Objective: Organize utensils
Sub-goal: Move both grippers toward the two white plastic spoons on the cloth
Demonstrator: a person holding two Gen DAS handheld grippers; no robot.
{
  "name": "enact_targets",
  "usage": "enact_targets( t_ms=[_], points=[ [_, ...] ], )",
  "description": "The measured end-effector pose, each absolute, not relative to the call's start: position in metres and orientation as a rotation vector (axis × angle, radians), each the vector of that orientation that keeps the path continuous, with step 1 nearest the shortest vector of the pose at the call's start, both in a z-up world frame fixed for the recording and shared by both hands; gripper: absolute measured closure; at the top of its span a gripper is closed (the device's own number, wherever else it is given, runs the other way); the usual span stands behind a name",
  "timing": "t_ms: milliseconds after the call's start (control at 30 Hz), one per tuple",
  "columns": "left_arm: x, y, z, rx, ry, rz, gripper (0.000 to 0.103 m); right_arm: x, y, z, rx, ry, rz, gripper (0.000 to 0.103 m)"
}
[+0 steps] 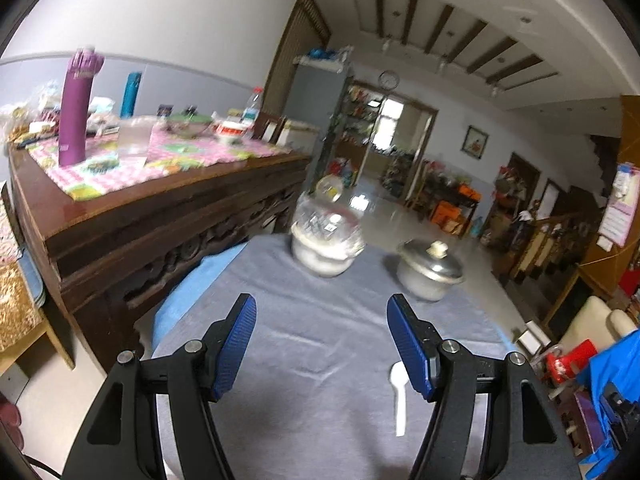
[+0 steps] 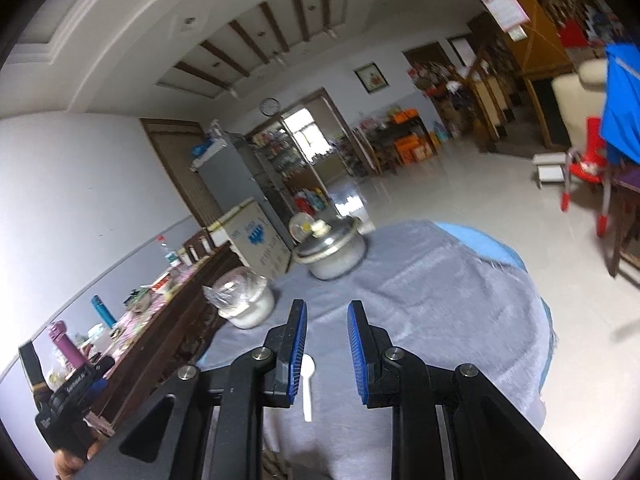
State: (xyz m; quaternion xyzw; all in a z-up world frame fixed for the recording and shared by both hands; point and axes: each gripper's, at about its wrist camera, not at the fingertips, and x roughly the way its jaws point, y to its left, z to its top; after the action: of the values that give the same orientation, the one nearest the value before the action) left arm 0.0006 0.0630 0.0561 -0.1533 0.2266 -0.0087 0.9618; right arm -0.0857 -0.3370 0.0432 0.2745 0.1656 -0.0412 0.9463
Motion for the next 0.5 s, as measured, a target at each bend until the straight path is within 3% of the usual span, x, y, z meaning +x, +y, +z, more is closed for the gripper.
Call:
enact_targets(
  t_ms=[333,500],
  points=[
    [0.061,0.074,-0.046,-0.303,0.719,0.080,0.034,0.019,-0.361,-0.055,0.625,0.605,0.093,0.080],
    [0.067,0.062,-0.063,-0.276,0.763,0.078,0.034,0.099,-0.340,-0.097,0.546,0.757,0.206,0.077]
  ],
)
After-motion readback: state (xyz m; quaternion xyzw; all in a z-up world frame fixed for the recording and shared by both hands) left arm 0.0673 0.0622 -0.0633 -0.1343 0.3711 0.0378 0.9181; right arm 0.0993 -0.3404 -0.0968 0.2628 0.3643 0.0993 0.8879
